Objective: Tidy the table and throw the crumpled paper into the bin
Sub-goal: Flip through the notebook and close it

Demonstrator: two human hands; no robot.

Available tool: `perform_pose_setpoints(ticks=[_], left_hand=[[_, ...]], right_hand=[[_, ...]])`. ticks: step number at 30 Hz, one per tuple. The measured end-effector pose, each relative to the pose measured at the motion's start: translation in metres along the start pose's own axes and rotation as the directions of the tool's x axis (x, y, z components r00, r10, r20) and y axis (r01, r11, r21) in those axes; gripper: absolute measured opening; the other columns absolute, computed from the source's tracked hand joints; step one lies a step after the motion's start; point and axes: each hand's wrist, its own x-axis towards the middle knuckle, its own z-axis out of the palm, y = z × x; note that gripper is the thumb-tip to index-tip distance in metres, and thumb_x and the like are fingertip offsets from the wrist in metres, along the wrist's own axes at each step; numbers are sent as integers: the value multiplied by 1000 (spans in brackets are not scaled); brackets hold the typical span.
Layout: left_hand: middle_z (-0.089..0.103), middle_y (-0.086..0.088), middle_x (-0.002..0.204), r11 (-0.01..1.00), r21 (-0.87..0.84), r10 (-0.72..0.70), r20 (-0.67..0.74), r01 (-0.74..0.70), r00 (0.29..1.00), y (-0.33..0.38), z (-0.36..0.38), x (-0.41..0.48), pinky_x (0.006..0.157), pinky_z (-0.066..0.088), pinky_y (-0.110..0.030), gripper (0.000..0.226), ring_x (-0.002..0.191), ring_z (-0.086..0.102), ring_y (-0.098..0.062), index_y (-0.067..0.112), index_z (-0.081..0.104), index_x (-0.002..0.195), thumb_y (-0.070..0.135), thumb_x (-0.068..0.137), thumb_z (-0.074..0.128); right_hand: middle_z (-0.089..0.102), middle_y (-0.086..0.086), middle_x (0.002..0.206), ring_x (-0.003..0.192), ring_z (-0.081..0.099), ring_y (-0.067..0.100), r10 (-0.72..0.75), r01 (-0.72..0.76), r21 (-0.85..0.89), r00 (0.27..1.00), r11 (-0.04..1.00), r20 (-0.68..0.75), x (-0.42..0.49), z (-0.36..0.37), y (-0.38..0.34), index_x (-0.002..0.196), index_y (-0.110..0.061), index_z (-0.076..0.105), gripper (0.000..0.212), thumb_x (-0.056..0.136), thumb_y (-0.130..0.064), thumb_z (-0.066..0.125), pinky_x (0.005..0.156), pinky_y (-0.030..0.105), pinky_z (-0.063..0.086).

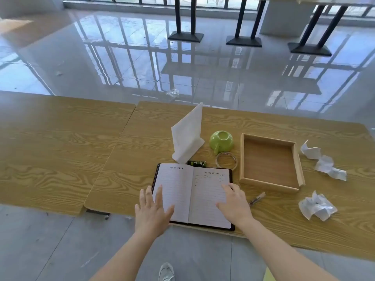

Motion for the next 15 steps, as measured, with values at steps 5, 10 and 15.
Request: perform_pose_setpoints(ticks=[5,10,15], left_hand=[[5,-11,160,997,-66,-48,-3,48,999,-4,5,8,109,35,-48,76,148,-1,-30,27,7,153,62,93,37],[12,-12,157,996,-53,-70,14,71,997,-4,7,14,104,38,-48,74,145,11,-29,24,16,151,61,93,41],[21,-14,153,991,-43,-126,39,127,991,-4,5,22,104,37,-48,76,141,22,-30,21,23,149,60,90,51]], right_hand=[[22,3,159,144,17,28,11,-12,-28,999,1000,-33,4,3,1,150,-21,33,68,90,-29,66,114,42,31],[20,3,160,144,16,29,-5,2,-66,999,998,-42,11,6,1,149,-20,33,69,90,-29,67,115,43,32],[17,3,160,145,16,28,10,-12,-73,999,997,-31,19,7,1,151,-20,31,71,91,-28,67,113,43,34]])
